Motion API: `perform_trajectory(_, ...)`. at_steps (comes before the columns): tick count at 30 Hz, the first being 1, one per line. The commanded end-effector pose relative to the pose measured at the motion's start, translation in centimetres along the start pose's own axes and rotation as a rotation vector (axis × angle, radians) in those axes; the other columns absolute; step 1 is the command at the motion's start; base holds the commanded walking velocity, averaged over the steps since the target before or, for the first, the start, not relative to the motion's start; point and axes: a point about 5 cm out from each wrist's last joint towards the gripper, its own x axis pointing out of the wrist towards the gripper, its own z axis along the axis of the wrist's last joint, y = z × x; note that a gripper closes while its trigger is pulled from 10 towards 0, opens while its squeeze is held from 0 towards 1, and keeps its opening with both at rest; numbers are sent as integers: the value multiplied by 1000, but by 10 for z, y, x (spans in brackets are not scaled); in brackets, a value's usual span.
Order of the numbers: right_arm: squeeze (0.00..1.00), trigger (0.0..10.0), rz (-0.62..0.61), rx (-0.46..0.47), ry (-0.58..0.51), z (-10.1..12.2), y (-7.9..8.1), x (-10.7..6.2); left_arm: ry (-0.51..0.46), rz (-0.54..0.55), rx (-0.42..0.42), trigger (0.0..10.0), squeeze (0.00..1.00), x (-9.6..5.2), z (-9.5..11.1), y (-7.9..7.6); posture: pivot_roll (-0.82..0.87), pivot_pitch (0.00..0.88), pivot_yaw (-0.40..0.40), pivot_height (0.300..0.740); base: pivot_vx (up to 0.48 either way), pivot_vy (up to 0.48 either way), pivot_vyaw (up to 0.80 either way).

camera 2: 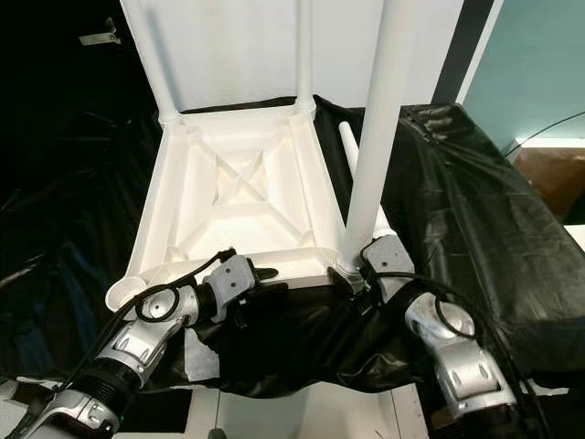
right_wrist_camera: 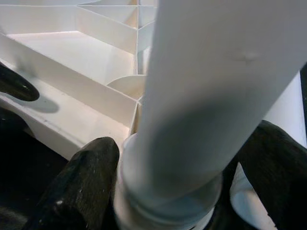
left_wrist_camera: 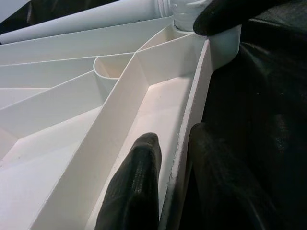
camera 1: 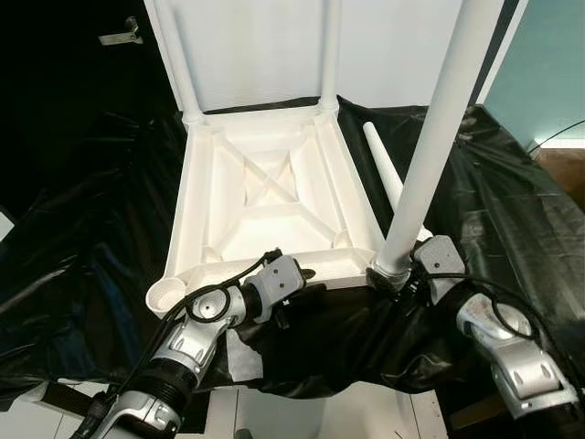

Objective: Building children table

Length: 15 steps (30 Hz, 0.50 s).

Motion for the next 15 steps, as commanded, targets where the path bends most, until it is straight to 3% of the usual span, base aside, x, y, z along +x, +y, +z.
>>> perform_trajectory(1, 0, 10000, 22, 3, -3, -1, -1, 0, 62, -57, -32, 10000, 0, -2, -15, -11, -24, 16, 5, 740, 0, 0, 0)
perform_trajectory(7, 0, 9490, 85, 14, -23, 3, -3, 6, 68, -48, -32, 10000, 0, -4, -16, -11, -9, 15, 0, 740, 0, 0, 0)
perform_trajectory(8, 0, 0, 100, 22, -30, 4, -3, 6, 69, -48, -32, 10000, 0, -5, -16, -11, -9, 14, 0, 740, 0, 0, 0)
perform_trajectory(15, 0, 0, 86, 166, -57, 4, -7, 8, 72, -47, -30, 10000, 0, -5, -17, -11, -10, 16, 4, 740, 0, 0, 0)
